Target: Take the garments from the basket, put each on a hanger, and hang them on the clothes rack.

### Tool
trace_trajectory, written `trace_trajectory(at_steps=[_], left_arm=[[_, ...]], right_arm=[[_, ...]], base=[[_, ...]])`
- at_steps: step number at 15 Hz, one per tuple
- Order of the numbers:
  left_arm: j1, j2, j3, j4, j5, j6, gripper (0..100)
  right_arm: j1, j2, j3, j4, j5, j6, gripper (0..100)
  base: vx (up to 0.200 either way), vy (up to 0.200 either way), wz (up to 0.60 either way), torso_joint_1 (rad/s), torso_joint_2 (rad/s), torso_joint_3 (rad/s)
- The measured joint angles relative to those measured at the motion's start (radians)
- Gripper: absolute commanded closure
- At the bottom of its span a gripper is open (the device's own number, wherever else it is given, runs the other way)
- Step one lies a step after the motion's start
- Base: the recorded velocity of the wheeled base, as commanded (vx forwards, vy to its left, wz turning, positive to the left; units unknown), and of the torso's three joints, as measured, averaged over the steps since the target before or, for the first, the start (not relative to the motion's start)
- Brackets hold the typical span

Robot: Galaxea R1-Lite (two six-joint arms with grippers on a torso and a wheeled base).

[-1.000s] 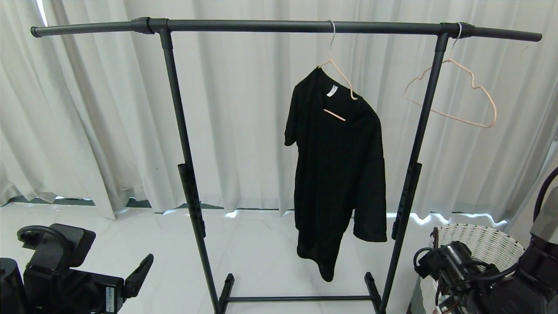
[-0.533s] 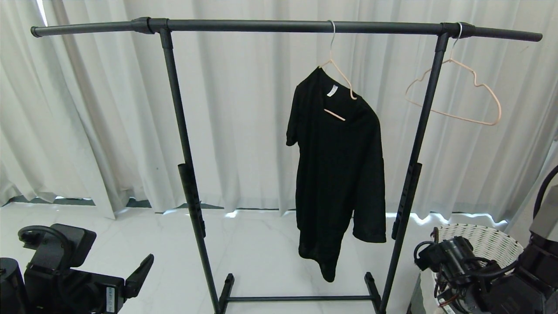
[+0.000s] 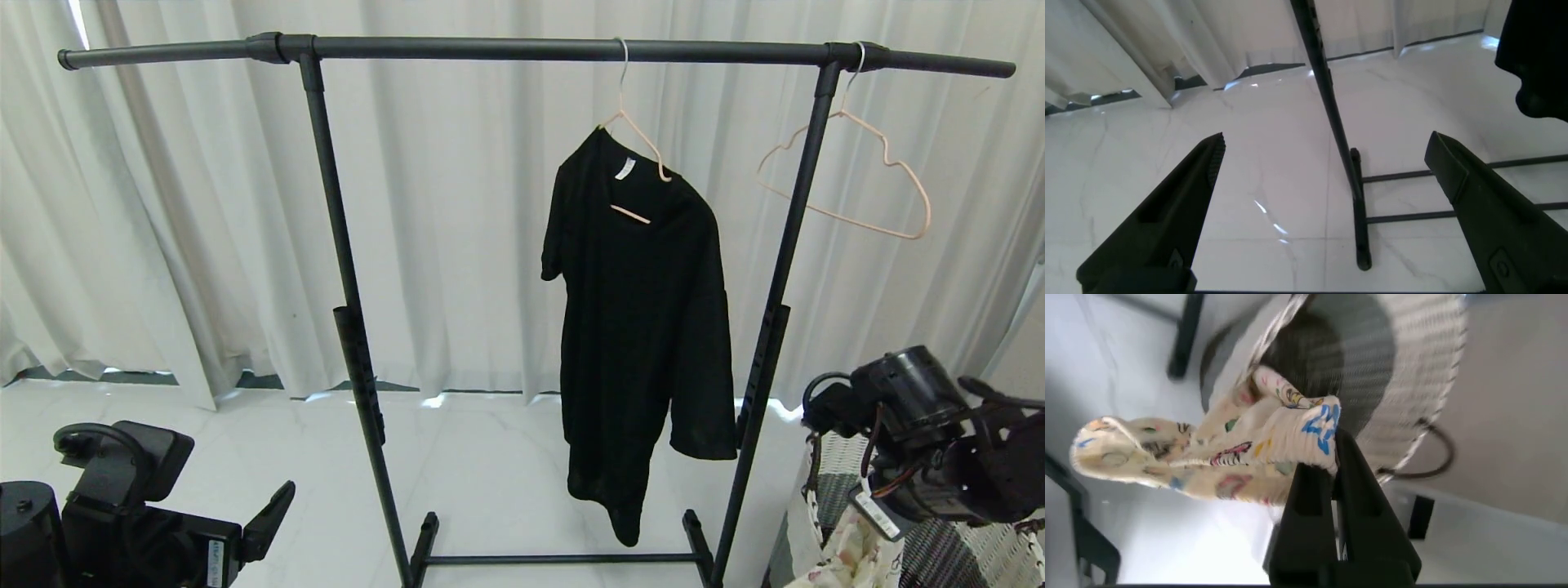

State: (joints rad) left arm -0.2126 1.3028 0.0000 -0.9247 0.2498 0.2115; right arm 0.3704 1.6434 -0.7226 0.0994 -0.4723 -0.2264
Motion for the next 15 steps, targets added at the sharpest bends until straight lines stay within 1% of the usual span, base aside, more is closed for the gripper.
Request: trace_trajectory(at_steps=[1, 2, 4, 5, 7, 10, 11, 13, 15], left_arm=[[-0.001, -0.001, 0.0, 0.0, 0.0, 0.0, 0], [-0.001, -0.003, 0.0, 0.0, 0.0, 0.0, 0], [-0.005, -0.009, 0.0, 0.001, 0.0, 0.0, 0], [-0.01, -0.012, 0.0, 0.0, 0.0, 0.0, 0], [-0.026, -0.017, 0.0, 0.001, -0.002, 0.0, 0], [-0.066, -0.021, 0.0, 0.0, -0.002, 0.0, 0], [-0.08, -0.021, 0.0, -0.001, -0.002, 0.0, 0], [-0.105, -0.024, 0.0, -0.003, -0.001, 0.001, 0], [-0.134, -0.028, 0.0, -0.001, -0.001, 0.001, 0]], right_arm=[[0.005, -0.044, -0.065, 0.078, 0.007, -0.001, 100], [0.013, -0.089, -0.128, 0.157, 0.016, -0.001, 100], [0.04, -0.165, -0.216, 0.269, 0.024, -0.002, 100], [0.056, -0.194, -0.24, 0.295, 0.025, -0.001, 100], [0.084, -0.243, -0.258, 0.311, 0.026, -0.001, 100], [0.126, -0.271, -0.298, 0.321, 0.026, 0.0, 100], [0.143, -0.276, -0.318, 0.343, 0.026, 0.0, 100], [0.179, -0.279, -0.364, 0.384, 0.026, 0.0, 100], [0.226, -0.271, -0.419, 0.396, 0.026, 0.002, 100]], base=[[0.0, 0.0, 0.0, 0.0, 0.0, 0.0], [-0.2, 0.0, 0.0, 0.002, 0.01, -0.002], [-0.2, 0.0, 0.0, 0.007, 0.0, -0.005], [-0.2, 0.0, 0.0, 0.007, 0.0, 0.002], [-0.2, 0.0, 0.0, 0.002, 0.0, 0.0], [-0.2, 0.0, 0.0, 0.002, 0.0, 0.001], [-0.2, 0.0, 0.0, 0.007, 0.0, 0.002], [0.0, 0.0, 0.0, 0.0, 0.0, 0.0], [0.0, 0.0, 0.0, 0.0, 0.0, 0.0]])
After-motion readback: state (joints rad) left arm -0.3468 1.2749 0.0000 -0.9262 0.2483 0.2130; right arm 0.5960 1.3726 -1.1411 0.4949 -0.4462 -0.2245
